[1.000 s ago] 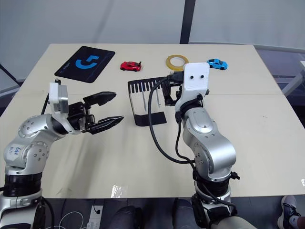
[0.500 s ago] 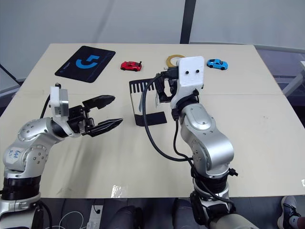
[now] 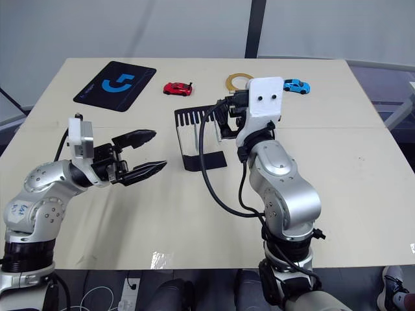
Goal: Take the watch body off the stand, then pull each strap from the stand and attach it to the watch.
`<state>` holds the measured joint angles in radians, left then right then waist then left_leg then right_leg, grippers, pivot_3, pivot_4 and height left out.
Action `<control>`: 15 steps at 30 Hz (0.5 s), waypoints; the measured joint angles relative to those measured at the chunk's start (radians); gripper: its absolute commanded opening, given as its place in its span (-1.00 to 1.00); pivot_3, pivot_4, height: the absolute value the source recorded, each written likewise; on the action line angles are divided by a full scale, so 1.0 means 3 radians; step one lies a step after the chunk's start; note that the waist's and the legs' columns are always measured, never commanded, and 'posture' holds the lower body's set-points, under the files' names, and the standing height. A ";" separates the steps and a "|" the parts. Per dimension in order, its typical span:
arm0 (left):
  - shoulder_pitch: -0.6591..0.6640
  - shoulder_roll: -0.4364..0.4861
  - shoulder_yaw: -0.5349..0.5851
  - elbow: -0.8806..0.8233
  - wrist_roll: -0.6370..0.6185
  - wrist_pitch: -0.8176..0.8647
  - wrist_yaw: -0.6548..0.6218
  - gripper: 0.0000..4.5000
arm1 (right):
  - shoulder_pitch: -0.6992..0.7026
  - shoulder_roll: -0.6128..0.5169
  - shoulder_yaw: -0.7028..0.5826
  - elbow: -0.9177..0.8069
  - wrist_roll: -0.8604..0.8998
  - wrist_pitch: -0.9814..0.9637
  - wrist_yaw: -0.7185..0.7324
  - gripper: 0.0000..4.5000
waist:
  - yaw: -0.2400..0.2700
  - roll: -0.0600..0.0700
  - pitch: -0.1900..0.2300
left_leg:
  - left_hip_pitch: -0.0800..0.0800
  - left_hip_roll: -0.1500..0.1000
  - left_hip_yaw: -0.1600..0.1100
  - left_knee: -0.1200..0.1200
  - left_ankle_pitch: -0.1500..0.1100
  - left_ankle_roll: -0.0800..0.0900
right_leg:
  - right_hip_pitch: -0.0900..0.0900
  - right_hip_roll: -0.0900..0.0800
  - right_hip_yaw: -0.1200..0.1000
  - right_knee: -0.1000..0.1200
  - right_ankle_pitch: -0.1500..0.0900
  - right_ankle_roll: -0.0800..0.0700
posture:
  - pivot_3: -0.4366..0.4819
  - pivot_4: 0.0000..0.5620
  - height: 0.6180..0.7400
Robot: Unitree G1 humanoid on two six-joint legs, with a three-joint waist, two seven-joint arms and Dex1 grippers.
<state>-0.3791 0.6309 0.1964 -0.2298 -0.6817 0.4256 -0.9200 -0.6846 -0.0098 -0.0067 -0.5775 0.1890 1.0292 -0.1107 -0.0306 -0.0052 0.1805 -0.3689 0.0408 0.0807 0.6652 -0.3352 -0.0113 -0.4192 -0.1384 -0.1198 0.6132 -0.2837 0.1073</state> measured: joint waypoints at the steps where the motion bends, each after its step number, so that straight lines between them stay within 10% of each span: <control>1: 0.0000 0.0000 0.0000 0.0000 0.0000 0.0000 0.0000 0.98 | -0.0003 0.0000 0.0000 0.0009 -0.0005 0.0000 0.0000 1.00 | 0.0000 0.0000 0.0000 | 0.0000 0.0000 0.0000 0.0000 0.0000 0.0000 | 0.0000 0.0000 0.0000 0.0000 0.0000 0.0000 | -0.05 -0.47 0.94; 12: 0.0014 0.0000 0.0002 0.0000 0.0000 -0.0001 0.0002 0.98 | -0.0041 0.0049 0.0005 0.0102 -0.0041 -0.0008 -0.0009 1.00 | -0.0001 0.0000 0.0000 | 0.0000 0.0001 0.0000 0.0000 0.0000 0.0000 | 0.0000 0.0001 0.0000 0.0000 0.0000 0.0000 | -0.05 -0.47 0.94; 15: 0.0022 0.0000 0.0002 0.0000 0.0000 -0.0001 0.0004 1.00 | -0.0041 0.0067 0.0005 0.0105 -0.0040 -0.0011 -0.0010 0.64 | 0.0000 0.0000 0.0000 | 0.0000 0.0001 0.0000 0.0000 0.0000 -0.0001 | 0.0000 0.0001 0.0000 0.0000 0.0000 0.0000 | -0.05 -0.47 0.94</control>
<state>-0.3724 0.6309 0.1970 -0.2298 -0.6817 0.4254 -0.9188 -0.6969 0.0104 -0.0053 -0.5459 0.1770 1.0260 -0.1136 -0.0307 -0.0052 0.1805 -0.3688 0.0411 0.0807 0.6652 -0.3351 -0.0115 -0.4193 -0.1382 -0.1197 0.6133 -0.2837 0.1073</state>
